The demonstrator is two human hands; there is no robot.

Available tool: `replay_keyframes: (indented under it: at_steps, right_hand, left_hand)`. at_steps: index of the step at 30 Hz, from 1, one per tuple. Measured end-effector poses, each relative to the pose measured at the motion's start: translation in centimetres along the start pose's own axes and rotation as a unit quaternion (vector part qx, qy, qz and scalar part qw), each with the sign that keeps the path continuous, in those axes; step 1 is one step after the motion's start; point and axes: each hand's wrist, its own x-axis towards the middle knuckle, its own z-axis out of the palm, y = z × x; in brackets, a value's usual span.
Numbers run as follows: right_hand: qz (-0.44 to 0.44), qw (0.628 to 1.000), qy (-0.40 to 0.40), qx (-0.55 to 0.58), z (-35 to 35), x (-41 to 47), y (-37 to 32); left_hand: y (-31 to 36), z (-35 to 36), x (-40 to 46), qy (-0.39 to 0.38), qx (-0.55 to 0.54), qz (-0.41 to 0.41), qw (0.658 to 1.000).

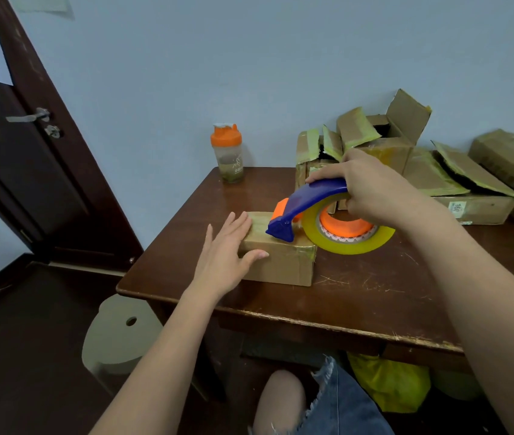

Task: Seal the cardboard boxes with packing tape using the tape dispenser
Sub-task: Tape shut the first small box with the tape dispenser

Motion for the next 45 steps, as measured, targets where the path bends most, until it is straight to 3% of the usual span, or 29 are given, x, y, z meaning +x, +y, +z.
replay_keyframes:
  at_steps: [8,12,16,26,35,45]
  right_hand:
    - [-0.004,1.0,-0.004,0.019,0.2,0.1,0.7]
    - [0.002,0.999,-0.002,0.04,0.3,0.0,1.2]
    - [-0.004,0.999,-0.011,0.041,0.3,0.2,1.3]
    - [0.018,0.998,-0.037,0.04,0.2,-1.3,4.1]
    - [0.048,0.995,0.034,0.086,0.7,-3.3,6.0]
    - [0.052,0.994,0.033,0.091,1.3,-3.2,6.5]
  left_hand:
    - [0.1,0.1,-0.5,0.051,0.138,0.081,0.986]
    - [1.0,0.9,-0.6,0.046,0.132,0.135,0.981]
    - [0.9,1.4,-0.7,0.065,0.083,0.119,0.987]
    - [0.5,0.8,-0.3,0.066,0.106,0.119,0.985]
    - [0.6,0.3,0.6,0.026,0.114,0.1,0.988]
    - [2.0,0.3,1.0,-0.004,0.176,0.071,0.982]
